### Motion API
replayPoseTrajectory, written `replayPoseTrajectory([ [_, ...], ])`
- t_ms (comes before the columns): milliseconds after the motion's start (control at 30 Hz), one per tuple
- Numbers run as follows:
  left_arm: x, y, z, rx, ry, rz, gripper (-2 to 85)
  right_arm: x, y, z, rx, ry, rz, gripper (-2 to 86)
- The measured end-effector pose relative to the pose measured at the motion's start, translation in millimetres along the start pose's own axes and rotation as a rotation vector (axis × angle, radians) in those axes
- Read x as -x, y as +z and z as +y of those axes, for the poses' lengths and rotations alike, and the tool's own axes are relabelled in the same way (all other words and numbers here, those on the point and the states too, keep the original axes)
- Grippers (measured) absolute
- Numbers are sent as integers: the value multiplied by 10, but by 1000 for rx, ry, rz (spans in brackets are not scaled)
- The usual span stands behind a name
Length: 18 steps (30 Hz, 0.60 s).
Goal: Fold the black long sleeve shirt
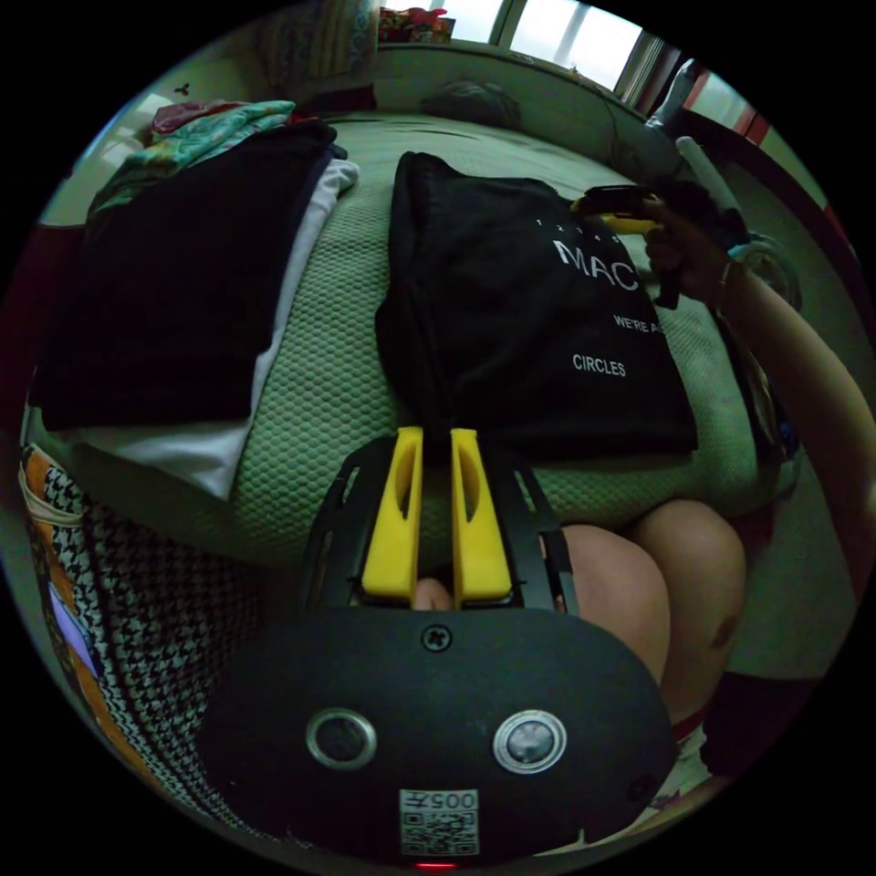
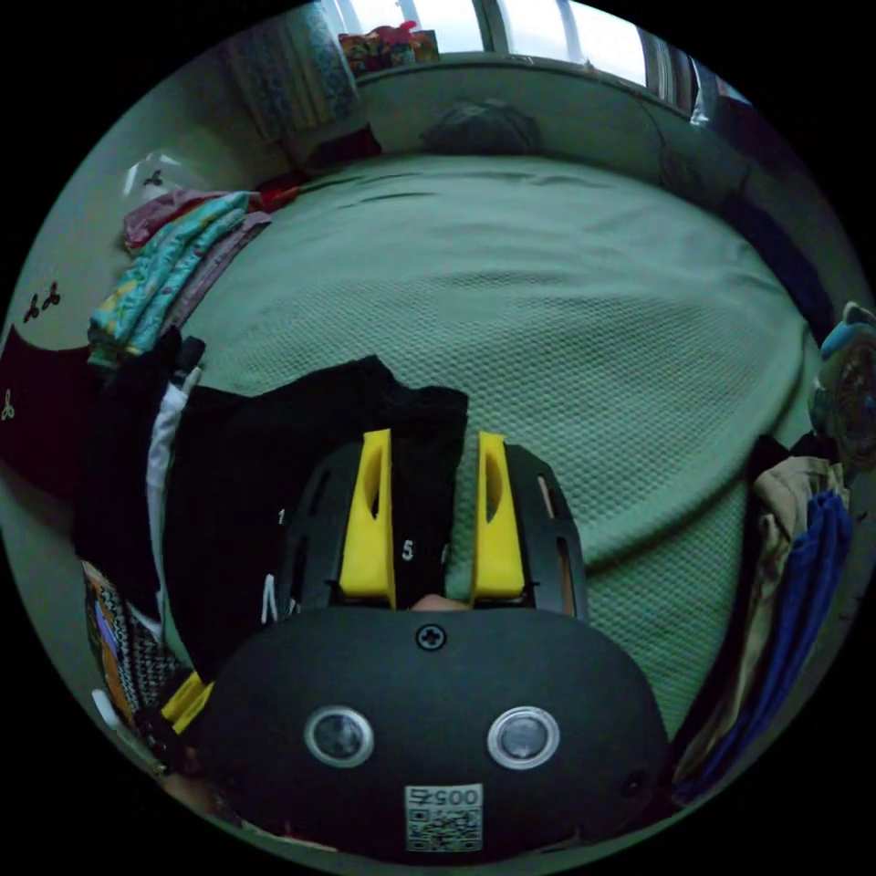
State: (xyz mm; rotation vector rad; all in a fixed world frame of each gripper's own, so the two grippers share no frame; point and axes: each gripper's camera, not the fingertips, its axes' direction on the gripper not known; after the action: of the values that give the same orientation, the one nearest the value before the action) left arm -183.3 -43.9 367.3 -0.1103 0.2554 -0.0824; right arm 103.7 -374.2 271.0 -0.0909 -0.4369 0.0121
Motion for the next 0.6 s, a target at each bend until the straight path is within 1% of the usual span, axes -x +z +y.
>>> replayPoseTrajectory([
  [100, -266, -80, -5, 8, 26, -15, 52, -57, -81, -4, -15, 12, -59, 80],
  [133, -367, -118, -7, 14, 32, -14, 51, -79, -128, 6, -24, 12, -86, 58],
  [167, -417, -140, -8, 17, 37, -13, 50, -95, -196, 22, -45, 17, -74, 30],
  [233, -604, -258, -3, 22, 35, 21, 49, -85, -340, 48, -78, -4, -53, 6],
  [300, -765, -381, 16, 6, 33, 41, 48, -47, -540, 73, -119, -36, -28, 0],
  [400, -1117, -649, 54, -51, 74, 0, 47, 19, -937, 105, -172, -88, 9, -4],
  [533, -1637, -1050, 82, -109, 106, 67, 46, 20, -1466, 177, -213, -144, 59, -6],
  [600, -1910, -1213, 110, -134, 143, 68, 46, -25, -1682, 230, -231, -156, 95, -6],
])
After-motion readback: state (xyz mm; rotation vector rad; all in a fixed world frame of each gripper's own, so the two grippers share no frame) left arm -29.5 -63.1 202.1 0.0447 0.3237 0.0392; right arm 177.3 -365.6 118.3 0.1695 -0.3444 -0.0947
